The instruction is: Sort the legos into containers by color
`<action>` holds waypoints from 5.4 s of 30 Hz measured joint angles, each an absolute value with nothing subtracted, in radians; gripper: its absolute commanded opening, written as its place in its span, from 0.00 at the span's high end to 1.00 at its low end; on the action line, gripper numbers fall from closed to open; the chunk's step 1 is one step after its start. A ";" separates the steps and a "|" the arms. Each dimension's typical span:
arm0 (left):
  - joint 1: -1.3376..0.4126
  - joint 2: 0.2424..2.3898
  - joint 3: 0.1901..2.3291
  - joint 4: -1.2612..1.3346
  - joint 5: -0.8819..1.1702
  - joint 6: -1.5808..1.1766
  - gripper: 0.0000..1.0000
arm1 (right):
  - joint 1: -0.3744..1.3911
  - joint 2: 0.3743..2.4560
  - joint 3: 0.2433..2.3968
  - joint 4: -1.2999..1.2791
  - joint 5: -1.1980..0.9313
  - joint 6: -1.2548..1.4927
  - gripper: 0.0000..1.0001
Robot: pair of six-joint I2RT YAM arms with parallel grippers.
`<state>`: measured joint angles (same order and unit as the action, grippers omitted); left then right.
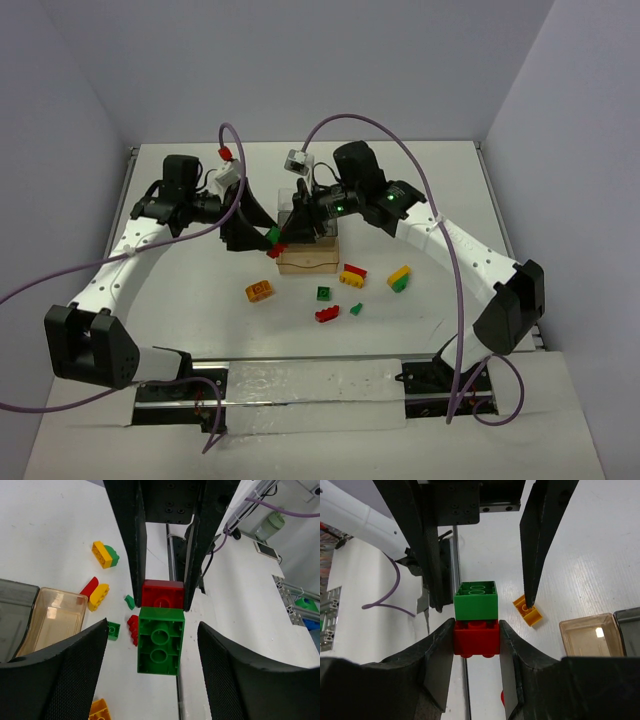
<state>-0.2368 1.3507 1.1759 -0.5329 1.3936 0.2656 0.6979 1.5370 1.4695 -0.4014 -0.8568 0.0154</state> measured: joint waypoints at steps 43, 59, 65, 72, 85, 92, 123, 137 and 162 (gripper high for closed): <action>-0.005 1.367 1.185 -0.213 1.051 0.015 1.00 | 0.520 1.655 1.500 -0.440 -0.460 -0.049 1.00; -0.006 1.370 1.151 -0.117 0.801 -0.071 1.00 | 0.494 1.968 1.755 -0.417 -0.088 0.109 1.00; -0.021 1.379 1.150 -0.107 0.767 -0.072 1.00 | 0.495 2.032 1.793 -0.441 -0.061 0.115 0.96; -0.093 1.419 1.150 -0.109 0.724 -0.051 1.00 | 0.495 2.059 1.794 -0.458 -0.038 0.114 0.78; -0.182 1.516 1.150 -0.107 0.680 -0.049 1.00 | 0.495 2.067 1.793 -0.462 -0.036 0.115 0.00; -0.241 1.557 1.159 -0.113 0.661 -0.039 1.00 | 0.499 1.983 1.747 -0.488 -0.084 0.141 0.00; -0.418 1.833 1.313 -0.260 0.440 0.091 0.29 | 0.287 1.463 1.299 -0.497 -0.121 0.031 0.00; -0.417 1.406 1.165 -0.479 0.487 0.303 0.19 | 0.287 1.415 1.212 -0.505 -0.136 -0.029 0.00; -0.507 1.371 0.799 -0.647 0.357 0.426 0.26 | 0.287 1.367 1.150 -0.539 -0.140 -0.076 0.00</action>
